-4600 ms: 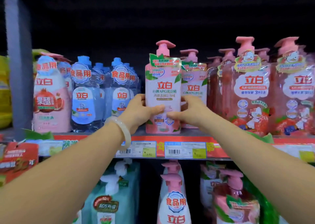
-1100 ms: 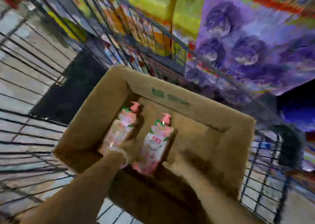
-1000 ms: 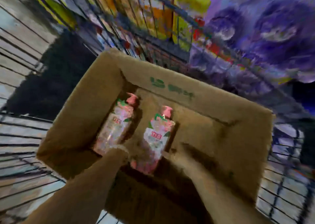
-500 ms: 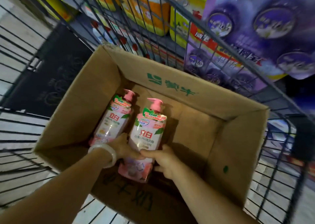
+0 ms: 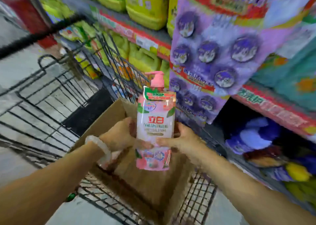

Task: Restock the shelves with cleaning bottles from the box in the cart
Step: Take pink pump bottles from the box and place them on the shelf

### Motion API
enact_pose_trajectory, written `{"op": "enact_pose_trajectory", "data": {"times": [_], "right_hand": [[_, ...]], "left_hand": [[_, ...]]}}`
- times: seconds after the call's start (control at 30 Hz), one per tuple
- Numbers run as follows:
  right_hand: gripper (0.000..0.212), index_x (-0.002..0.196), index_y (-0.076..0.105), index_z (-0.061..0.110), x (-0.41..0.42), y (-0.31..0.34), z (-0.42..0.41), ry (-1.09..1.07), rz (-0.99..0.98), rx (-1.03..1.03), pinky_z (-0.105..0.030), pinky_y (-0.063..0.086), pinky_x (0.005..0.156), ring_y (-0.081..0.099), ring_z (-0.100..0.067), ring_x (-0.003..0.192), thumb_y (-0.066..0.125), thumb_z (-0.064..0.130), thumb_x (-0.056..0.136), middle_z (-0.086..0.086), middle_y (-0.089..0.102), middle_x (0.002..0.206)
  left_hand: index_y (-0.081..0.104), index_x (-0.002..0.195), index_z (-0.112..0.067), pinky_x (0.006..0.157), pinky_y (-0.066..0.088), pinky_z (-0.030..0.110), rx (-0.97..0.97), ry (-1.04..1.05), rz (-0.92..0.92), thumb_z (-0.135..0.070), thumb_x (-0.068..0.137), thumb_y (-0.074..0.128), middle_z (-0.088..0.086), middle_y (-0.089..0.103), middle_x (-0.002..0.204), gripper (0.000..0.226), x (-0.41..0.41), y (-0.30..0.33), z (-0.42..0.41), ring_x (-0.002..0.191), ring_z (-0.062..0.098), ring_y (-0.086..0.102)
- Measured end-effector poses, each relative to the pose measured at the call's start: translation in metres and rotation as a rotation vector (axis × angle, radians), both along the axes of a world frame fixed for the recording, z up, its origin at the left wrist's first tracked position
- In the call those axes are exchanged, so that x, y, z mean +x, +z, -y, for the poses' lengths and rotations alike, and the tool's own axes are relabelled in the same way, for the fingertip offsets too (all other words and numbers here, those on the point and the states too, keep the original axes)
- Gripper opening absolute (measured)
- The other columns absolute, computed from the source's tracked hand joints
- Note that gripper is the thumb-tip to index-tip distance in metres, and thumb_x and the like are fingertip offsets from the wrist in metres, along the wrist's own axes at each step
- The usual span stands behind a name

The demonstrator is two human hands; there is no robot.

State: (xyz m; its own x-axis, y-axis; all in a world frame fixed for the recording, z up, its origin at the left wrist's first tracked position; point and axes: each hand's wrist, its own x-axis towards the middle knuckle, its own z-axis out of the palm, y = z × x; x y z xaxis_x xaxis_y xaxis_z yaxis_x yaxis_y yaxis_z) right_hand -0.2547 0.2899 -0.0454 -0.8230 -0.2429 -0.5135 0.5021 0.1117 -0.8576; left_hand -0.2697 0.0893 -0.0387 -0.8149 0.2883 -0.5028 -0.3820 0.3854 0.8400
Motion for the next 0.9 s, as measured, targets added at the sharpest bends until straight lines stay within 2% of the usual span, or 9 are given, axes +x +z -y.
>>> {"op": "enact_pose_trajectory", "data": {"times": [0.13,0.23,0.3,0.4,0.53,0.63,0.7,0.8,0.9], "right_hand": [[0.040,0.095,0.061,0.018,0.024,0.090,-0.041,-0.031,-0.223,0.048,-0.019,0.056,0.072,0.069,-0.006,0.079,0.077,-0.006,0.068,0.005,0.071,0.090],[0.051,0.103,0.058,0.017,0.048,0.158,-0.075,-0.120,-0.368,0.102,-0.028,0.058,0.078,0.068,-0.011,0.086,0.085,0.006,0.061,0.002,0.071,0.096],[0.063,0.106,0.060,0.017,0.064,0.202,-0.101,-0.166,-0.485,0.170,-0.036,0.057,0.083,0.068,-0.016,0.093,0.091,0.020,0.051,0.001,0.071,0.100],[0.060,0.106,0.061,0.015,0.089,0.263,-0.142,-0.245,-0.661,0.236,-0.036,0.058,0.078,0.069,-0.019,0.092,0.088,0.019,0.053,-0.003,0.071,0.103],[0.052,0.094,0.064,0.016,0.123,0.338,-0.191,-0.331,-0.831,0.244,-0.019,0.052,0.055,0.069,-0.010,0.073,0.083,0.020,0.045,0.002,0.074,0.089],[0.040,0.085,0.067,0.017,0.144,0.385,-0.223,-0.367,-0.924,0.285,-0.014,0.048,0.048,0.067,-0.001,0.063,0.076,0.021,0.047,0.008,0.074,0.077],[0.045,0.089,0.067,0.017,0.155,0.413,-0.245,-0.410,-0.975,0.343,-0.016,0.050,0.050,0.067,-0.001,0.065,0.074,0.026,0.045,0.010,0.074,0.080],[0.060,0.106,0.064,0.014,0.166,0.451,-0.277,-0.469,-1.028,0.435,-0.023,0.054,0.061,0.067,-0.008,0.078,0.073,0.028,0.048,0.005,0.072,0.097],[0.046,0.108,0.063,0.015,0.167,0.481,-0.307,-0.547,-1.080,0.498,-0.030,0.054,0.068,0.066,-0.017,0.090,0.076,0.024,0.064,0.001,0.070,0.106]], "left_hand": [[0.058,0.108,-0.009,0.087,0.054,0.051,0.071,0.006,-0.207,-0.040,0.031,0.097,0.007,0.073,0.105,0.091,0.020,0.080,-0.034,0.100,0.026,0.069],[0.057,0.106,-0.006,0.083,0.056,0.049,0.154,0.017,-0.358,-0.046,0.013,0.094,0.011,0.074,0.100,0.108,0.035,0.145,-0.068,0.093,0.027,0.071],[0.055,0.113,-0.007,0.083,0.057,0.046,0.175,-0.080,-0.472,-0.049,0.018,0.093,0.011,0.072,0.106,0.111,0.045,0.195,-0.096,0.096,0.026,0.071],[0.055,0.113,-0.010,0.081,0.059,0.038,0.204,-0.166,-0.612,-0.038,0.034,0.096,0.009,0.072,0.105,0.094,0.055,0.257,-0.137,0.093,0.022,0.071],[0.055,0.089,-0.014,0.057,0.055,0.016,0.261,-0.222,-0.834,-0.031,0.027,0.085,-0.005,0.075,0.076,0.071,0.068,0.332,-0.199,0.067,0.007,0.070],[0.056,0.090,-0.018,0.063,0.058,0.020,0.291,-0.282,-0.942,-0.030,0.037,0.081,-0.007,0.074,0.074,0.060,0.071,0.379,-0.240,0.068,0.005,0.069],[0.057,0.092,-0.020,0.068,0.059,0.027,0.316,-0.322,-1.012,-0.031,0.043,0.087,-0.002,0.075,0.083,0.059,0.072,0.405,-0.267,0.074,0.009,0.070],[0.056,0.098,-0.012,0.069,0.059,0.026,0.419,-0.360,-1.050,-0.017,0.063,0.080,0.009,0.073,0.092,0.043,0.072,0.439,-0.309,0.074,0.012,0.069],[0.058,0.103,-0.009,0.066,0.057,0.025,0.527,-0.373,-1.088,-0.007,0.078,0.072,0.009,0.071,0.091,0.029,0.071,0.465,-0.353,0.070,0.010,0.069]]}}
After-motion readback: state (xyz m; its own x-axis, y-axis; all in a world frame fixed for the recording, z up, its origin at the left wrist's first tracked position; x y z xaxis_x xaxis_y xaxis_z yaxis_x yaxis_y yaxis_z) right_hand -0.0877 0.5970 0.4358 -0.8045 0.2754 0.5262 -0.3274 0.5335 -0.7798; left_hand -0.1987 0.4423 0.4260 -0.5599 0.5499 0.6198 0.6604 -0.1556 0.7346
